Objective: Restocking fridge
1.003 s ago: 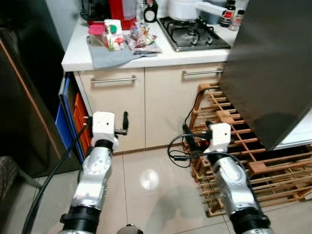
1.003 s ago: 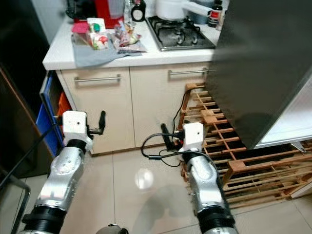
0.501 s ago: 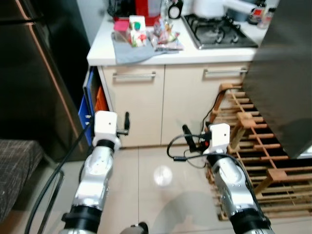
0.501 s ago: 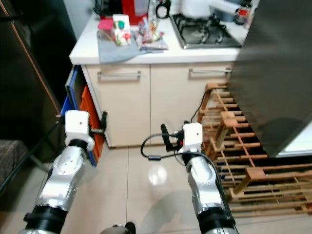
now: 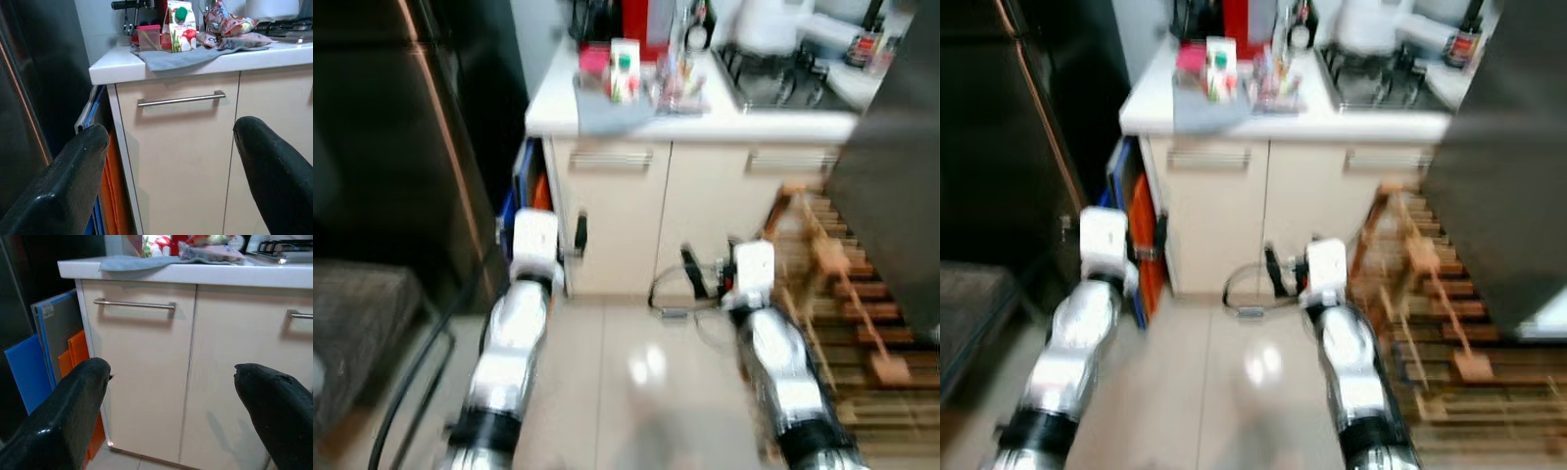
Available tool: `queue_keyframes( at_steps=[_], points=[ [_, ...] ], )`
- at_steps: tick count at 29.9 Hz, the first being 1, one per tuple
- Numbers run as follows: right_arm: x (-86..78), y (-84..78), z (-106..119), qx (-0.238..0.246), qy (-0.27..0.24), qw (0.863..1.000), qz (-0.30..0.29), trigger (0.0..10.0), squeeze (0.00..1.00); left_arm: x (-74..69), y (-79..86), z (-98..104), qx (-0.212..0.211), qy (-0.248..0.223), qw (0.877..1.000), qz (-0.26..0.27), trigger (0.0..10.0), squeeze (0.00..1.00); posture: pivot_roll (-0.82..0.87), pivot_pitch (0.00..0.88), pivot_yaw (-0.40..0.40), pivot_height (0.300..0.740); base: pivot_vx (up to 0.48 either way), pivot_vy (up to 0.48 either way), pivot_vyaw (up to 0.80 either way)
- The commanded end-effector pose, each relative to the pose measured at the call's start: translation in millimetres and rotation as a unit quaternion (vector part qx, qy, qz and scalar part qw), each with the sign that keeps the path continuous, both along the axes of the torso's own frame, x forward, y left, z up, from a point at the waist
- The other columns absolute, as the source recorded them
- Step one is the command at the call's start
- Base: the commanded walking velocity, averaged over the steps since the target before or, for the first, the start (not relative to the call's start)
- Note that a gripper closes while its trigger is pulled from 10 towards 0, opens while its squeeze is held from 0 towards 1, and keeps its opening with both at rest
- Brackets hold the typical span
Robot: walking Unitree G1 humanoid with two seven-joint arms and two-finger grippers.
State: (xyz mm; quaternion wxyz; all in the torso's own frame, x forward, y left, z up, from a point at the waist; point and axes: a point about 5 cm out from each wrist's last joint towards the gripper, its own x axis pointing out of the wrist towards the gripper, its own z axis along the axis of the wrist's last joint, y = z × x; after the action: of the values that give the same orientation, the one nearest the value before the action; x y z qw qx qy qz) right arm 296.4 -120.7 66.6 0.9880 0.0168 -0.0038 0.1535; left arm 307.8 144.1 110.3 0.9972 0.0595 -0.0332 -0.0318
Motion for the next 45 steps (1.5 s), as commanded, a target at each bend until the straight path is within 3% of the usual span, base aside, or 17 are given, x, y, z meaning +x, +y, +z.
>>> queue_keyframes(
  at_steps=[1, 16, 23, 27, 28, 32, 36, 41, 44, 45],
  points=[
    [3.3, -9.4, 3, -0.003, -0.008, 1.0, -0.028, 10.0, 0.0, 2.2, -6.0, 4, 0.002, -0.009, 1.0, -0.015, 10.0, 0.0, -0.06, 0.0, 0.025, 0.74, 0.48, 0.0, 0.0],
    [5.7, -14.8, 4, -0.009, -0.012, 0.999, -0.041, 10.0, 0.0, 6.0, -9.5, 9, -0.003, -0.017, 0.999, -0.03, 10.0, 0.0, -0.06, 0.0, 0.022, 0.74, 0.48, 0.0, 0.0],
    [5.2, -13.4, 5, -0.01, -0.019, 0.999, -0.039, 10.0, 0.01, 4.2, -11.0, 10, -0.004, -0.022, 0.999, -0.034, 10.0, 0.0, -0.05, 0.0, 0.021, 0.74, 0.48, 0.0, 0.72],
    [7.6, -9.5, 17, -0.015, -0.048, 0.998, -0.032, 10.0, 0.0, 3.8, -9.8, 20, -0.016, -0.053, 0.998, -0.035, 10.0, 0.0, -0.05, 0.0, 0.024, 0.74, 0.48, 0.0, 0.0],
    [9.4, -3.8, 30, -0.016, -0.077, 0.997, -0.021, 10.0, 0.0, 3.5, -9.6, 25, -0.021, -0.064, 0.997, -0.036, 10.0, 0.0, -0.05, 0.0, 0.025, 0.74, 0.48, 0.0, 0.0],
    [14.8, 4.0, 48, 0.002, -0.104, 0.994, -0.018, 10.0, 0.0, 3.4, -12.3, 27, -0.023, -0.069, 0.996, -0.044, 10.0, 0.0, -0.05, 0.0, 0.025, 0.74, 0.48, 0.0, 0.0],
    [15.8, 0.7, 40, -0.001, -0.089, 0.996, -0.027, 10.0, 0.0, 4.7, -13.9, 25, -0.002, -0.065, 0.997, -0.043, 10.0, 0.0, -0.05, 0.0, 0.023, 0.74, 0.469, 0.0, 0.0],
    [13.0, -1.3, 39, -0.002, -0.086, 0.996, -0.03, 10.0, 0.0, 4.6, -13.2, 26, -0.006, -0.063, 0.997, -0.048, 10.0, 0.0, -0.05, 0.0, 0.026, 0.74, 0.0, 0.0, 0.0],
    [13.0, 0.9, 48, 0.003, -0.102, 0.994, -0.032, 10.0, 0.0, 3.0, -14.1, 29, -0.014, -0.071, 0.996, -0.06, 10.0, 0.0, -0.05, 0.0, 0.03, 0.74, 0.36, 0.0, 0.0],
    [15.7, 4.8, 63, 0.014, -0.128, 0.991, -0.033, 10.0, 0.0, 2.1, -15.2, 35, -0.015, -0.084, 0.994, -0.065, 10.0, 0.0, -0.05, 0.0, 0.031, 0.74, 0.45, 0.0, 0.0]
  ],
)
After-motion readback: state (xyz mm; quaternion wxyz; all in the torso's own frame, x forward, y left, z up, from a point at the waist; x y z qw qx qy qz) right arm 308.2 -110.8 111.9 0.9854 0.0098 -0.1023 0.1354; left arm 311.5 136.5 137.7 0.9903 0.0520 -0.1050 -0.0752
